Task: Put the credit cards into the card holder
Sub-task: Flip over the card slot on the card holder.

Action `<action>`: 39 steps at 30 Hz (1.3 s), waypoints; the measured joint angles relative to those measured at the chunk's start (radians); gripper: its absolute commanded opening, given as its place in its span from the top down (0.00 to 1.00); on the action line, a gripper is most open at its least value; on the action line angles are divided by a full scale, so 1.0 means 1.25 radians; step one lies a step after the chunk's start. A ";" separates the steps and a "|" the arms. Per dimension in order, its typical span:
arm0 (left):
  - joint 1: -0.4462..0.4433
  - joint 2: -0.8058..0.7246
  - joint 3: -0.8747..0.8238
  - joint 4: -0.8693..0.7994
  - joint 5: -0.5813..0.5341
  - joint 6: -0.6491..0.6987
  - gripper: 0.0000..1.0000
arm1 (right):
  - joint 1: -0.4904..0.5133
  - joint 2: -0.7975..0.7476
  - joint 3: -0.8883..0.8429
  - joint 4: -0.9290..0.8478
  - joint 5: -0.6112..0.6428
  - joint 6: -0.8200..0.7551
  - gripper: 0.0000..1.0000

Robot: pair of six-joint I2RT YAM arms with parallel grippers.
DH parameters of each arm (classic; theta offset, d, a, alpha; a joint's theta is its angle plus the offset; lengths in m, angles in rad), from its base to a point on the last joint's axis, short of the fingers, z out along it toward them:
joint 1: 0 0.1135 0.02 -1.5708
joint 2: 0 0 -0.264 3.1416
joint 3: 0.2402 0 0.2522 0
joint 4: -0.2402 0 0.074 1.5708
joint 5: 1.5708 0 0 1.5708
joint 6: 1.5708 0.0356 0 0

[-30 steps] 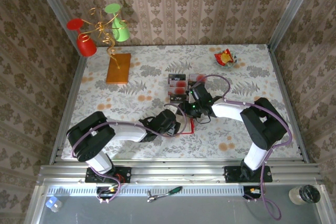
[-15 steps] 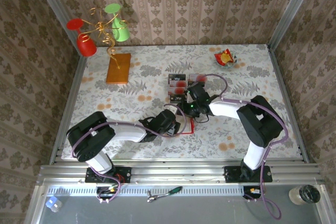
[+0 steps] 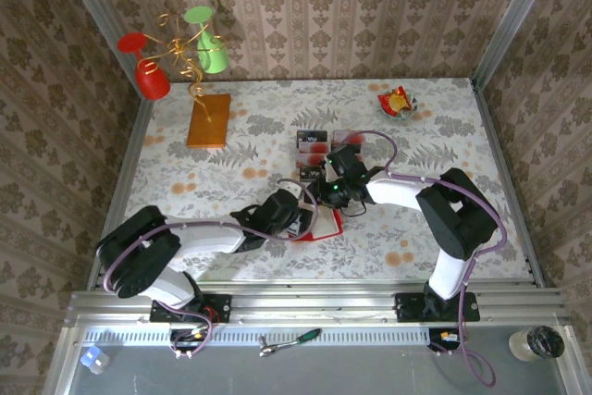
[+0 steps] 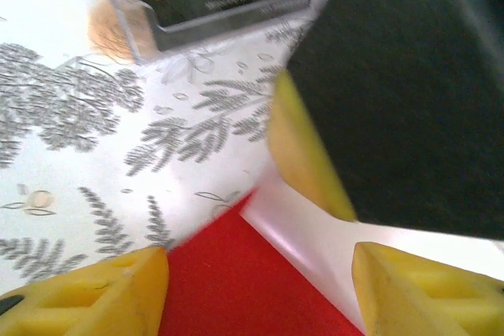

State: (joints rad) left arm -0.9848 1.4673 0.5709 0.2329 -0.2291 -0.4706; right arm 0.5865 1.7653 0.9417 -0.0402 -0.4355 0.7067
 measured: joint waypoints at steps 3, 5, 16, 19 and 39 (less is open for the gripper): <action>0.024 -0.049 -0.022 0.002 0.000 -0.006 0.35 | 0.005 -0.012 0.000 -0.001 -0.010 0.003 0.63; 0.040 -0.076 -0.032 0.002 0.001 -0.007 0.35 | 0.008 -0.022 0.000 -0.001 -0.017 0.006 0.63; 0.094 -0.134 -0.067 0.002 0.018 -0.018 0.35 | 0.031 -0.049 -0.015 0.029 -0.044 0.041 0.64; 0.103 -0.139 -0.075 0.002 0.020 -0.021 0.35 | 0.041 -0.055 -0.032 0.041 -0.050 0.061 0.61; 0.199 -0.231 -0.091 -0.020 0.052 -0.021 0.35 | 0.156 -0.101 -0.108 0.145 -0.013 0.164 0.37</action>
State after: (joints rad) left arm -0.7357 1.1786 0.4572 0.2081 -0.1646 -0.4969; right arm 0.7818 1.6390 0.8070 0.1413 -0.4511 0.9115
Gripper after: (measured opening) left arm 0.648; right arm 0.633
